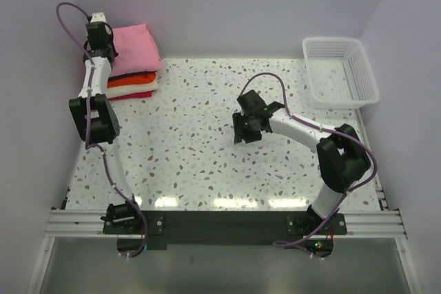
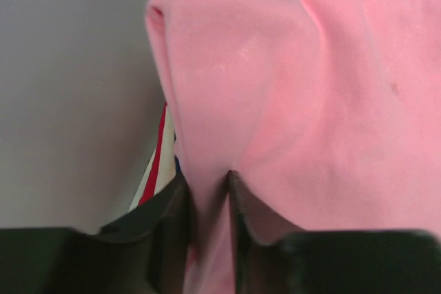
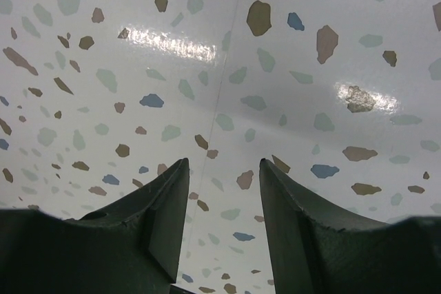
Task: Fold and stack the t-shirts
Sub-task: Neatly place the folded tshirt to the corner
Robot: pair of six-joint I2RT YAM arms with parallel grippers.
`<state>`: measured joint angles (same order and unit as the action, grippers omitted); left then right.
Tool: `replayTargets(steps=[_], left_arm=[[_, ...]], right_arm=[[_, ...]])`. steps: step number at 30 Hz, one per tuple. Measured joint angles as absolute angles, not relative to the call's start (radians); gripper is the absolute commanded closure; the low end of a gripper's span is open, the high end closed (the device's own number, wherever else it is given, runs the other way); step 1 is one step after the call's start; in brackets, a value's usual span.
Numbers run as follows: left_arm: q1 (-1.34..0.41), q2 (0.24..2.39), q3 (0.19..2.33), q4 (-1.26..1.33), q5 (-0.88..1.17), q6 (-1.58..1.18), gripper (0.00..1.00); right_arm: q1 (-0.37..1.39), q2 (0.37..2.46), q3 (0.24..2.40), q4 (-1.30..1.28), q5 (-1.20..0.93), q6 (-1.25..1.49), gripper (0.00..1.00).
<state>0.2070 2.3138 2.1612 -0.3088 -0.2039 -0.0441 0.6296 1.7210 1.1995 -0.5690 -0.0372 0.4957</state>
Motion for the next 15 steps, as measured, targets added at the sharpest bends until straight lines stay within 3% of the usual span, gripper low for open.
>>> replayTargets(steps=[3, 4, 6, 15], left_arm=[[0.222, 2.33, 2.161, -0.3, -0.206, -0.06, 0.5], [0.224, 2.333, 2.161, -0.3, -0.209, -0.065, 0.29], [0.227, 2.334, 2.162, -0.3, -0.217, -0.071, 0.0], [0.215, 2.261, 2.082, -0.3, -0.249, -0.136, 0.0]], right_arm=[[0.63, 1.723, 1.201, -0.569, -0.035, 0.493, 0.51], [0.63, 1.723, 1.202, -0.569, -0.035, 0.493, 0.51], [0.63, 1.723, 1.203, -0.569, -0.035, 0.493, 0.5], [0.63, 1.717, 1.203, -0.568, -0.02, 0.488, 0.47]])
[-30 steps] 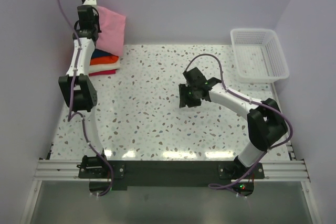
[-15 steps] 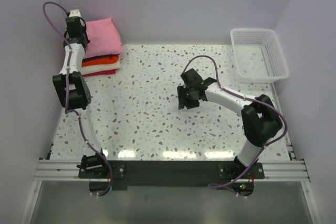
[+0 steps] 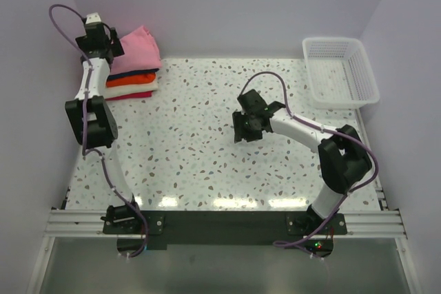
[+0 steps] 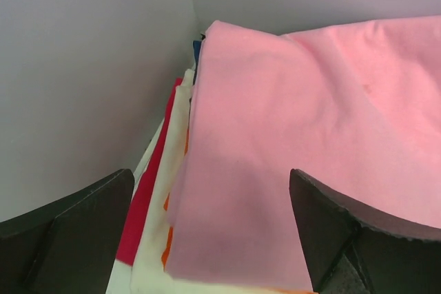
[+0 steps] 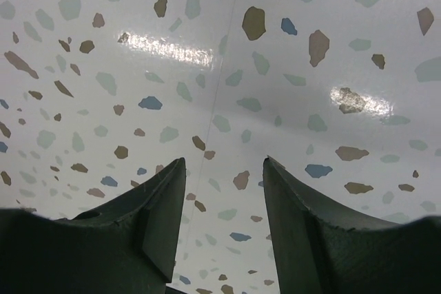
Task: Fold and stack the t-shirts
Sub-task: Neatly place the folded tshirt to the corner, then reset both grippers
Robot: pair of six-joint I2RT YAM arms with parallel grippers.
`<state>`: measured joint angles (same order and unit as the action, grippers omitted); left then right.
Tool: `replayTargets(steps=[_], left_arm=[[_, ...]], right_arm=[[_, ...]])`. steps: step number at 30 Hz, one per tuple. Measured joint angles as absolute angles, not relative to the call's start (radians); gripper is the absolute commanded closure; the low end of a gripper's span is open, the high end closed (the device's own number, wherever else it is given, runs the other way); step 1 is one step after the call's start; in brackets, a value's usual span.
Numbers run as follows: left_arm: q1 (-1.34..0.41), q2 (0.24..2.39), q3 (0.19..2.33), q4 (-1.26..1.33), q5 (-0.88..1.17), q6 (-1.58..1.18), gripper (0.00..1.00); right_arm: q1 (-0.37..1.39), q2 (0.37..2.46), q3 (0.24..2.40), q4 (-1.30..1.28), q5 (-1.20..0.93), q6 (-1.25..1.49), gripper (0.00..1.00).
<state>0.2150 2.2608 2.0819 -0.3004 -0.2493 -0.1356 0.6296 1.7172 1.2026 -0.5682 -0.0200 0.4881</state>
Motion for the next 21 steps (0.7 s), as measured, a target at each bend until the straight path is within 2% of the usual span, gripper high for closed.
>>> replayTargets(steps=[10, 16, 21], left_arm=[[0.109, 1.802, 1.693, -0.246, -0.239, -0.246, 0.0], [-0.094, 1.441, 1.306, -0.223, -0.262, -0.292, 0.0], [-0.35, 1.182, 1.017, -0.24, -0.302, -0.349, 0.0]], right_arm=[[0.63, 1.555, 1.201, -0.571, 0.011, 0.481, 0.42], [0.63, 1.407, 1.152, -0.581, 0.047, 0.478, 0.4], [0.63, 1.274, 1.103, -0.595, 0.083, 0.48, 0.38]])
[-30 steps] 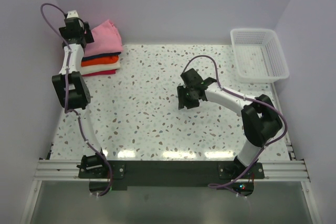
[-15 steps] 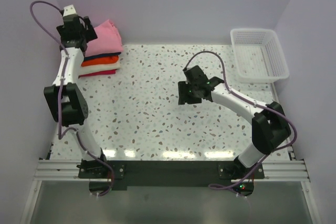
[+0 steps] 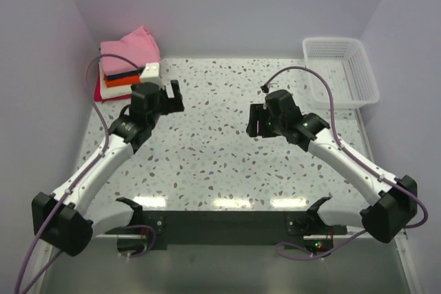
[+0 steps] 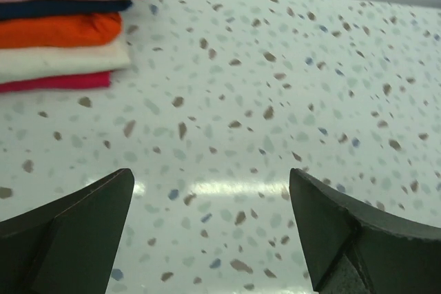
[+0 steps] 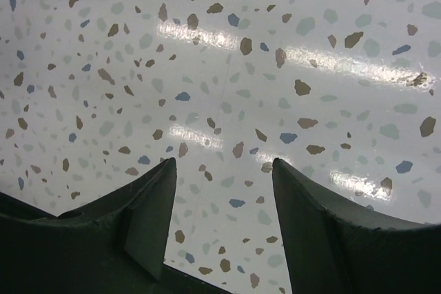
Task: Fold and stack the t-shirts
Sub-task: Reset both grippers
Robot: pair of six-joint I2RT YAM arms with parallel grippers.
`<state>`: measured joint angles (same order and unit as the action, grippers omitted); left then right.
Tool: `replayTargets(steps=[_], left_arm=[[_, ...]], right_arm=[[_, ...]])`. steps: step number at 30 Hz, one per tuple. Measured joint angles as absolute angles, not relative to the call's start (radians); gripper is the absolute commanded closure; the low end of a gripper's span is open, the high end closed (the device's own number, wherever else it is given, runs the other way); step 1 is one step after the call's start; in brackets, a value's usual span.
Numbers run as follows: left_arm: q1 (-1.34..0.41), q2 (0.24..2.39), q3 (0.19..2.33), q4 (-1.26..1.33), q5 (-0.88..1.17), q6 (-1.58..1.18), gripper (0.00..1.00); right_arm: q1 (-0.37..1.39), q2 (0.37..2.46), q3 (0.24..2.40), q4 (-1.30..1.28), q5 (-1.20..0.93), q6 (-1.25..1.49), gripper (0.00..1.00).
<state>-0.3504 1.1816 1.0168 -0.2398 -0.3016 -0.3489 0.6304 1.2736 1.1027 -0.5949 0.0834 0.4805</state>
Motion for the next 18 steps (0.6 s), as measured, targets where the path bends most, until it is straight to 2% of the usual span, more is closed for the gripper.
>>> replayTargets(steps=[4, 8, 18], left_arm=[[-0.544, 1.058, 0.874, -0.258, -0.32, -0.383, 0.0], [-0.661, 1.01, 0.82, -0.308, -0.337, -0.402, 0.0], [-0.736, 1.008, 0.833, -0.394, -0.302, -0.373, 0.0]], right_arm=[[0.63, 1.173, 1.07, -0.608, 0.125, 0.486, 0.37], [0.63, 1.078, 1.026, -0.617, 0.165, 0.496, 0.33], [0.63, 0.991, 0.987, -0.627, 0.241, 0.512, 0.33]])
